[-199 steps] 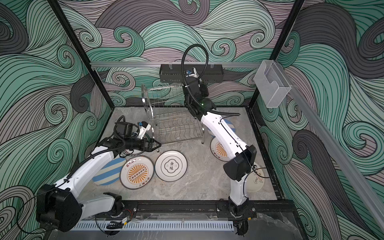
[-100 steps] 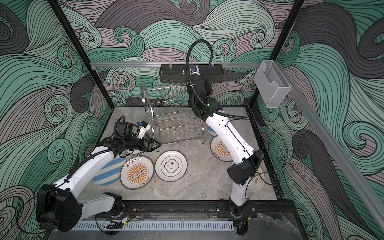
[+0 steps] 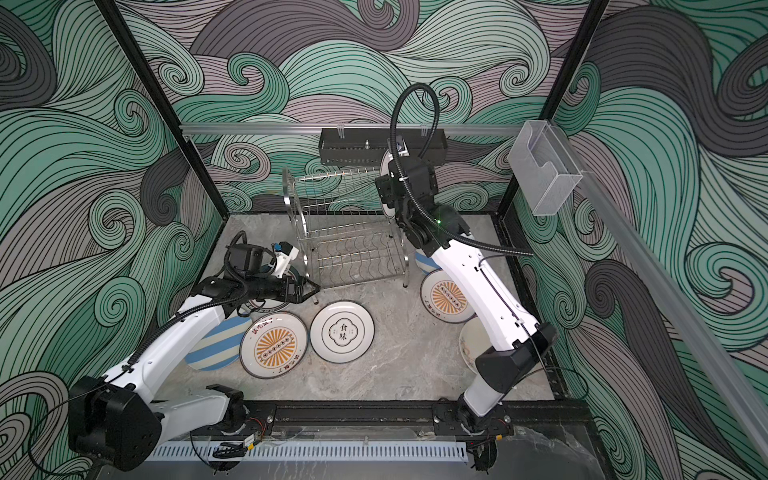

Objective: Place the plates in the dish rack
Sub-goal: 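Open the right gripper and withdraw it from the rack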

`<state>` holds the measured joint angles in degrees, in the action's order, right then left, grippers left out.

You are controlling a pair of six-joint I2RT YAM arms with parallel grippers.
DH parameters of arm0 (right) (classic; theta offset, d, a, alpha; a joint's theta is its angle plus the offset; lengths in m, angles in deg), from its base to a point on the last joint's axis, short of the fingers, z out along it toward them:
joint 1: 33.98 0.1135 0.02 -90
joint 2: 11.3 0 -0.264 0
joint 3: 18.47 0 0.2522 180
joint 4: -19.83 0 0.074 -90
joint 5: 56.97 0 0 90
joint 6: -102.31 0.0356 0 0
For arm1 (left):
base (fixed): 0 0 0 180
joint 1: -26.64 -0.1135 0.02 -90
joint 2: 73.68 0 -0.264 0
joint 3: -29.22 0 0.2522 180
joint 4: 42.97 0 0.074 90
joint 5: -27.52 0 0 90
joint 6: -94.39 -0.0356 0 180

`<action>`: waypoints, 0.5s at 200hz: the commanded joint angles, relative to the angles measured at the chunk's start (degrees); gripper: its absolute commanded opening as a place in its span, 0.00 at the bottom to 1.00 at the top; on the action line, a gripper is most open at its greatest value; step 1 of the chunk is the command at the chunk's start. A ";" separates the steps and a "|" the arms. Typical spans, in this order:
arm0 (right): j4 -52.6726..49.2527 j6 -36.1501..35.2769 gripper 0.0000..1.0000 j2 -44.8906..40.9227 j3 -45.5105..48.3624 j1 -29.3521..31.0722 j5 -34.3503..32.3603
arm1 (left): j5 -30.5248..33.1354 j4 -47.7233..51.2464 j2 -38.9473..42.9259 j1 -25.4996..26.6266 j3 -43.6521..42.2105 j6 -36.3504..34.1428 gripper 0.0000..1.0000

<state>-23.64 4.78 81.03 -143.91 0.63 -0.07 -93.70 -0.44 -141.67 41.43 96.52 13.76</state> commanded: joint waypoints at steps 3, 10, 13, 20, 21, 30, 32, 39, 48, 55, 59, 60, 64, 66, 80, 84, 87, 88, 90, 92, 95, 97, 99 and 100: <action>-0.17 3.22 0.92 -5.43 4.87 -0.74 7.08 | 1.50 0.88 1.47 0.01 0.96 -1.19 0.99; -0.61 4.19 0.94 -7.05 6.65 -0.82 8.64 | 1.83 0.94 1.62 -0.05 1.00 -1.19 0.99; -0.98 4.78 0.94 -7.79 7.33 -0.86 9.19 | 1.98 0.96 1.72 -0.03 0.96 -1.17 0.99; -1.88 6.01 0.94 -9.55 8.83 -1.03 10.86 | 2.55 1.09 1.97 -0.02 0.96 -1.15 0.99; -1.95 6.11 0.94 -9.85 9.10 -0.99 11.13 | 2.65 1.10 1.98 -0.02 0.96 -1.13 0.99; -2.38 7.31 0.94 -12.60 11.75 -1.01 13.20 | 3.88 1.28 2.43 -0.03 0.85 -0.58 0.99; -2.39 7.54 0.94 -13.25 12.58 -0.96 13.40 | 4.17 1.28 2.49 -0.04 0.86 -0.36 0.99; -2.53 8.93 0.94 -15.58 15.39 -1.03 14.35 | 5.22 1.36 2.87 -0.07 0.64 0.50 0.99; -2.75 10.25 0.95 -18.74 19.26 -1.03 16.69 | 5.73 1.45 3.39 -0.05 0.42 1.82 0.99; -3.21 11.56 0.95 -20.92 22.01 -1.00 18.03 | 6.15 1.46 3.83 0.01 -0.06 3.35 0.99; -3.68 12.36 0.95 -22.18 23.65 -0.97 18.69 | 6.57 1.51 4.10 -0.02 -0.37 4.48 0.99; -3.81 12.54 0.95 -22.50 24.07 -0.96 18.87 | 6.63 1.48 4.18 0.02 -0.45 4.76 0.99; -4.33 13.17 0.95 -23.65 25.61 -1.01 19.60 | 6.91 1.53 4.45 0.02 -0.80 5.59 0.99; -4.55 13.51 0.95 -24.17 26.44 -0.96 19.93 | 7.02 1.54 4.62 0.01 -1.05 6.00 0.98; -5.50 15.84 0.95 -27.78 32.32 -1.01 23.14 | 7.52 2.11 6.00 0.02 -2.53 8.65 0.99; -5.46 16.54 0.95 -28.57 33.99 -1.04 24.34 | 7.94 2.19 6.53 0.04 -3.07 9.25 0.99; -5.43 17.09 0.95 -29.33 35.19 -0.98 25.09 | 8.04 2.24 6.95 0.06 -3.61 9.62 0.99; -5.39 17.37 0.95 -29.54 35.55 -0.97 25.49 | 8.16 2.25 7.10 0.07 -3.75 9.75 0.99; -5.43 17.85 0.95 -29.92 36.33 -0.97 26.28 | 8.25 2.18 7.48 0.07 -4.18 10.13 0.99; -5.35 18.28 0.95 -30.28 37.05 -1.00 27.13 | 8.39 2.12 7.82 0.07 -4.50 10.36 0.99; -5.45 18.77 0.95 -30.85 38.02 -1.03 28.46 | 8.57 2.02 8.36 0.07 -5.11 10.69 0.99; -5.53 19.02 0.95 -31.22 38.84 -1.04 29.30 | 8.71 1.93 8.69 0.05 -5.55 10.99 0.99; -5.57 19.32 0.95 -31.59 39.59 -1.04 30.50 | 8.83 1.86 9.11 0.06 -5.97 11.12 0.98; -5.60 19.49 0.95 -31.77 39.95 -0.99 31.01 | 8.91 1.88 9.28 0.02 -6.15 11.25 0.99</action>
<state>-27.25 17.89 51.96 -111.10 -0.20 19.88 -87.56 -0.26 -135.79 41.41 93.65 19.85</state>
